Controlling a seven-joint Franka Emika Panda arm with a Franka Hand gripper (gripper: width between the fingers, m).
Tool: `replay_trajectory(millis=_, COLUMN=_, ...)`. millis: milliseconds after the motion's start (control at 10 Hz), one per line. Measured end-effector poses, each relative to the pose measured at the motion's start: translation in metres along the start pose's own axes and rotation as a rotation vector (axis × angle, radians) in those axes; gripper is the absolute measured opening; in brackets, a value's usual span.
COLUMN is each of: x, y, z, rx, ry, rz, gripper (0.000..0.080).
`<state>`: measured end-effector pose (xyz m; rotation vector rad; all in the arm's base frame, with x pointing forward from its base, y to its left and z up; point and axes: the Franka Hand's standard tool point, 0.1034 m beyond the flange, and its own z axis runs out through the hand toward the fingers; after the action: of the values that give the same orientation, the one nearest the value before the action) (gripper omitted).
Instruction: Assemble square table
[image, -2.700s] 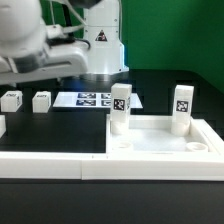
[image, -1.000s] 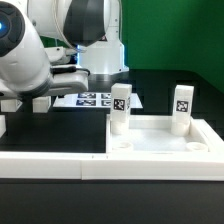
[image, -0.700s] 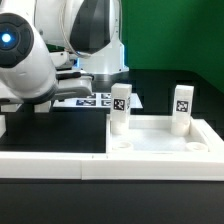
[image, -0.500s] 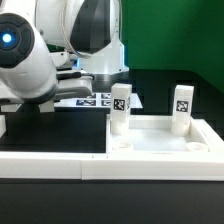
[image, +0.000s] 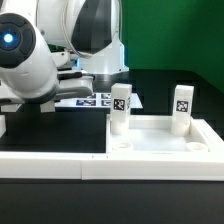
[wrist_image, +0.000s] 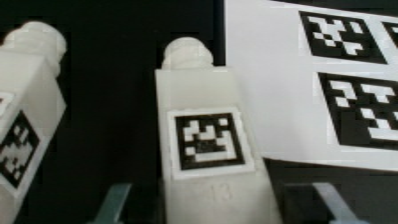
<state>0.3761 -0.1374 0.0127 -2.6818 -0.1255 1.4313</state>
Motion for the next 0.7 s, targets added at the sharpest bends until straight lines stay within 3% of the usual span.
replay_trajectory(millis=300, x=0.000, y=-0.001, z=-0.002, rx=-0.002, ry=0.002, rz=-0.004, gripper=0.0297)
replay_trajectory(millis=400, x=-0.013, y=-0.003, z=-0.022, rx=0.007, ry=-0.022, rz=-0.033, gripper=0.0297)
replay_trajectory(millis=600, x=-0.035, y=-0.007, z=-0.084, rx=-0.017, ry=0.076, rz=-0.052, gripper=0.0297)
replay_trajectory(millis=700, x=-0.051, y=-0.014, z=-0.102, rx=-0.023, ry=0.080, rz=-0.051, gripper=0.0297)
